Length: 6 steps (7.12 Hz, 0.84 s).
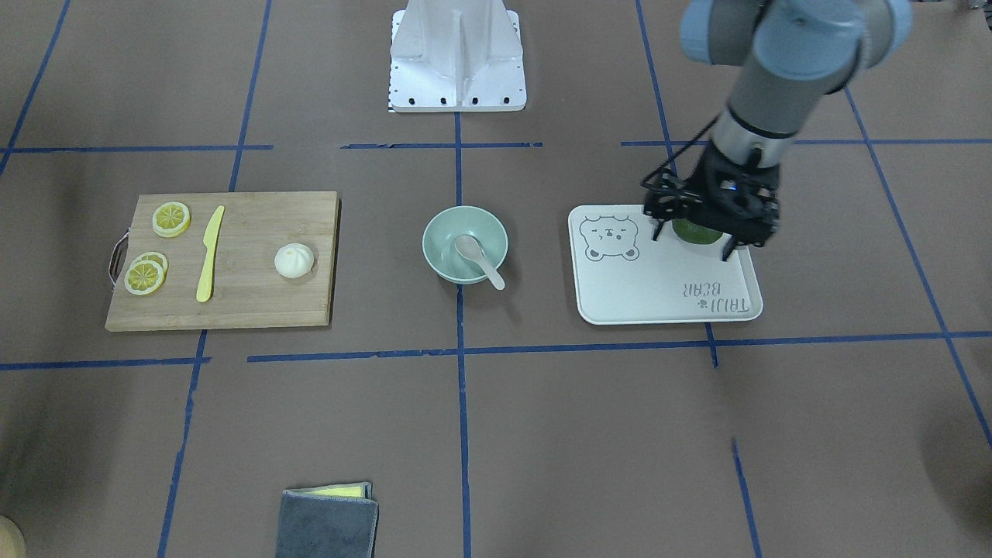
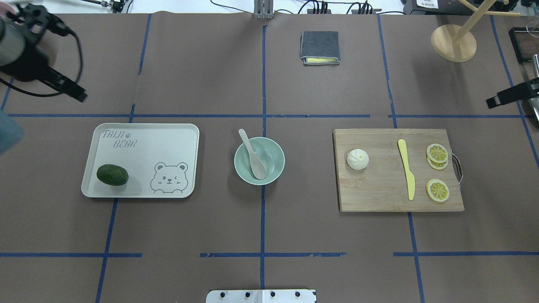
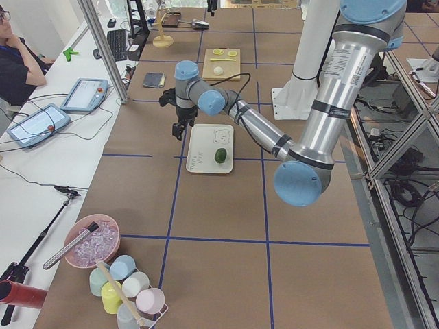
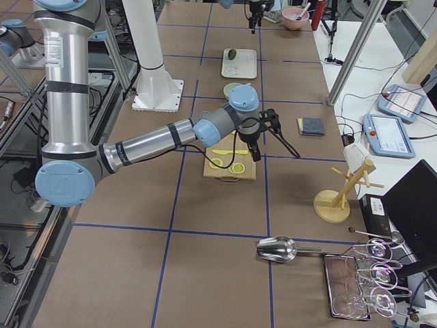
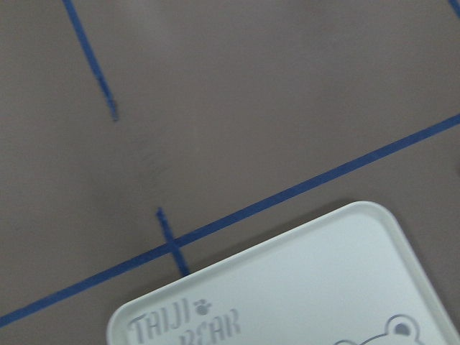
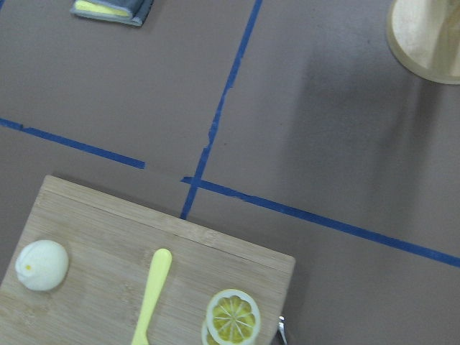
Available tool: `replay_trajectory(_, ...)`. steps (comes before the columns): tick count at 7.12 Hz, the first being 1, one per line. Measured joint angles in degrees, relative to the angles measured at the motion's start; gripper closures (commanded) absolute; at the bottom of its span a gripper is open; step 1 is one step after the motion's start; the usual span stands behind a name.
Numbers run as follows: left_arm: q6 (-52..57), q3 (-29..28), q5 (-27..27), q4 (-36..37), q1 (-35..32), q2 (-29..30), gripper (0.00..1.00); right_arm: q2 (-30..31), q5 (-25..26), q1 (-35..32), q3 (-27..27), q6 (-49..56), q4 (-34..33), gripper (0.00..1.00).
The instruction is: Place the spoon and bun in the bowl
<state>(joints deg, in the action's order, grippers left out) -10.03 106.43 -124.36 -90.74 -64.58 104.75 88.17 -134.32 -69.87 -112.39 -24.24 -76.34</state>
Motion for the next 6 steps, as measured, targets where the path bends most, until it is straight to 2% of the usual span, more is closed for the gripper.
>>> replay_trajectory(2,16.28,-5.76,-1.86,0.26,-12.35,-5.73,0.00,-5.97,5.49,7.55,-0.37,-9.33,-2.77,0.00)
replay_trajectory(4,19.78,-10.20,-2.56,0.36,-21.70,-11.00,0.00,-10.97,10.88,13.93,-2.73,-15.27,-10.39,0.00)
replay_trajectory(6,20.06,-12.06,-8.56,0.16,-27.42,-16.16,0.00,-12.11,19.03,22.39,-3.68,-22.52,-12.00,0.00)
